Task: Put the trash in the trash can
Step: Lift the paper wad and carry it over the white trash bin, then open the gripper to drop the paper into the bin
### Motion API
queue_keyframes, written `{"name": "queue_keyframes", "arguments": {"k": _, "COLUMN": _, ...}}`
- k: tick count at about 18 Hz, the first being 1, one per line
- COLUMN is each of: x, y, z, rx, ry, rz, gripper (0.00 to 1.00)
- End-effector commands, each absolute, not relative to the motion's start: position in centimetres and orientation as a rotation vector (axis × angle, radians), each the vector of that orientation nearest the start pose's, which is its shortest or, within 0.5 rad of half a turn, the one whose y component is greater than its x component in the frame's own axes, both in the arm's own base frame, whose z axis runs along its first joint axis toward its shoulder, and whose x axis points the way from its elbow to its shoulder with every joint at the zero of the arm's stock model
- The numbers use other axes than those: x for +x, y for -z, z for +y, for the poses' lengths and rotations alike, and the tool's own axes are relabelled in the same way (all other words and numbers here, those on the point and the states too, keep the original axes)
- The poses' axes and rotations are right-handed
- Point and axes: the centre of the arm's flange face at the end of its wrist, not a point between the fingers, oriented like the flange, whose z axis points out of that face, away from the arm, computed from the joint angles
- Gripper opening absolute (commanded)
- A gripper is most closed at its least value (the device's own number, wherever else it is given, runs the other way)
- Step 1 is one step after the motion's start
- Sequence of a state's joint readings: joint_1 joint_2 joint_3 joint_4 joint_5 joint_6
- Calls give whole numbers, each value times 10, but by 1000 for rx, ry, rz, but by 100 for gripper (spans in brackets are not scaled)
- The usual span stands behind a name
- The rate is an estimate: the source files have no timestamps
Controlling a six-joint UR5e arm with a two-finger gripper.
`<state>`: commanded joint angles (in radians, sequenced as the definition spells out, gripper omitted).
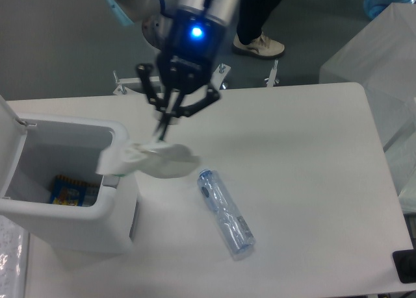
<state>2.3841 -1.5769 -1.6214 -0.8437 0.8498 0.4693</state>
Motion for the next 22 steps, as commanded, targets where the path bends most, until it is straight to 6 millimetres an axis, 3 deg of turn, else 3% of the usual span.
{"name": "queue_keyframes", "arguments": {"k": 7, "x": -164, "y": -512, "z": 515, "rx": -2281, "ry": 307, "rz": 98, "gripper": 4}}
{"name": "queue_keyframes", "arguments": {"k": 12, "x": -156, "y": -501, "z": 520, "rx": -2296, "ry": 335, "rz": 108, "gripper": 5}}
{"name": "queue_keyframes", "arguments": {"k": 15, "x": -159, "y": -493, "z": 523, "rx": -2307, "ry": 345, "rz": 103, "gripper": 35}}
{"name": "queue_keyframes", "arguments": {"k": 16, "x": -159, "y": -492, "z": 524, "rx": -2307, "ry": 344, "rz": 105, "gripper": 58}}
{"name": "queue_keyframes", "arguments": {"k": 18, "x": -160, "y": -495, "z": 524, "rx": -2302, "ry": 338, "rz": 107, "gripper": 67}}
{"name": "queue_keyframes", "arguments": {"k": 21, "x": -164, "y": -498, "z": 528, "rx": -2304, "ry": 321, "rz": 107, "gripper": 91}}
{"name": "queue_keyframes", "arguments": {"k": 22, "x": -166, "y": -497, "z": 528, "rx": -2313, "ry": 308, "rz": 99, "gripper": 93}}
